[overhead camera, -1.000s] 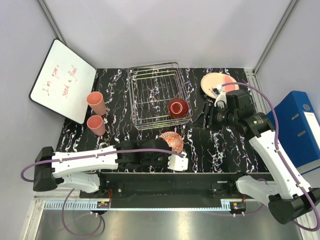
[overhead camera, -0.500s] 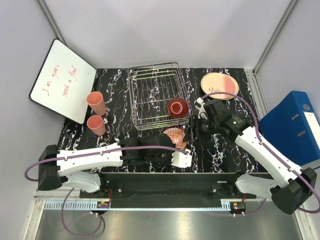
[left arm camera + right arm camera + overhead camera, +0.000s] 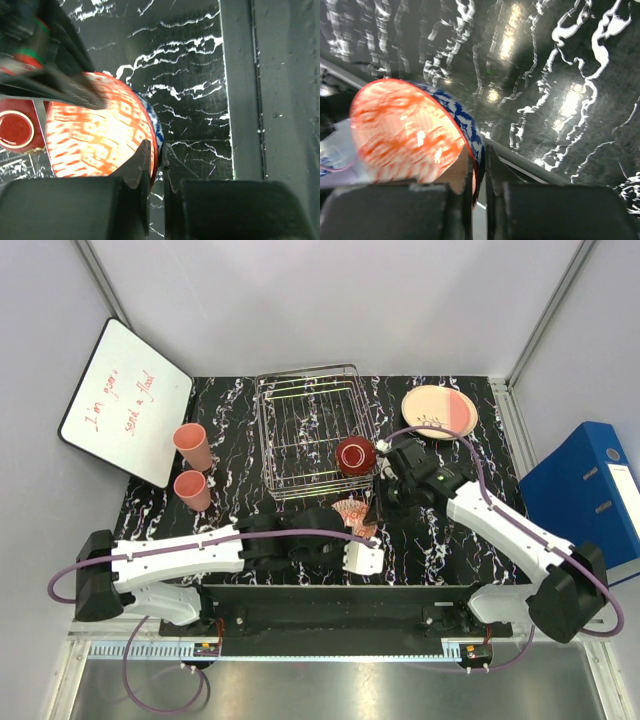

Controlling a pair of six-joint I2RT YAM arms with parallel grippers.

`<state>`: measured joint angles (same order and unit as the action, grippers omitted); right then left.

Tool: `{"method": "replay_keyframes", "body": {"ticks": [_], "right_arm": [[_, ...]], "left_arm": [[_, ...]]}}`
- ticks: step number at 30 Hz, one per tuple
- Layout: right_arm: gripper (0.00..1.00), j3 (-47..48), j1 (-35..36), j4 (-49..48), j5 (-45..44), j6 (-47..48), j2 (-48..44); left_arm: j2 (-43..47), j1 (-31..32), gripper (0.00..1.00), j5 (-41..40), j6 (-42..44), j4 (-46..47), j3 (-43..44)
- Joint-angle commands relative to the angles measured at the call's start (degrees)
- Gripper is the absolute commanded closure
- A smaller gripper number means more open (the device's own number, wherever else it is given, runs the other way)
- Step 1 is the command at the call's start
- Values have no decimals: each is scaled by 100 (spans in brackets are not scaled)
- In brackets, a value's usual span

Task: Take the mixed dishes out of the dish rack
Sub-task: Pick up the bowl from the dish rack.

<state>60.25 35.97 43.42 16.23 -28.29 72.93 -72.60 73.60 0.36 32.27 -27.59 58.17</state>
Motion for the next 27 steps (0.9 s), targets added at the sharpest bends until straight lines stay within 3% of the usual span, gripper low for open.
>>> {"method": "replay_keyframes", "body": {"ticks": [1,4,6,8,9,10,11,13,15,16,17,21,27], "right_arm": [[100,-57,16,-404,-23,-256,55],[100,-83,16,-378,-233,-325,-76],[100,-49,16,-343,-401,-326,-164],[100,-5,16,-264,-488,-326,-244],[100,48,24,-229,-515,-317,-270],[100,74,16,-202,-533,-326,-314],[100,110,16,-133,-594,-308,-349],[100,189,16,-71,-664,-308,-436],[100,268,16,-9,-726,-291,-463],[100,286,16,17,-744,-291,-481],[100,303,16,44,-796,-291,-490],[100,435,16,167,-1218,-343,-613],[100,760,-229,430,-2149,-492,-806]], "left_arm": [[264,22,100,35,-19,448,265],[281,22,100,-19,-36,448,265],[255,14,100,-464,-107,474,317],[229,14,91,-703,-186,474,379],[220,14,84,-887,-212,492,396],[228,22,62,-993,-230,501,405],[220,22,51,-1238,-256,518,414],[211,22,41,-1450,-335,544,440],[237,5,21,-1661,-388,597,423],[255,5,18,-1706,-432,623,414],[272,-4,1,-1784,-450,658,371],[395,-197,1,-2039,-616,799,361],[913,-1145,1,-2592,-1853,1150,449]]}}
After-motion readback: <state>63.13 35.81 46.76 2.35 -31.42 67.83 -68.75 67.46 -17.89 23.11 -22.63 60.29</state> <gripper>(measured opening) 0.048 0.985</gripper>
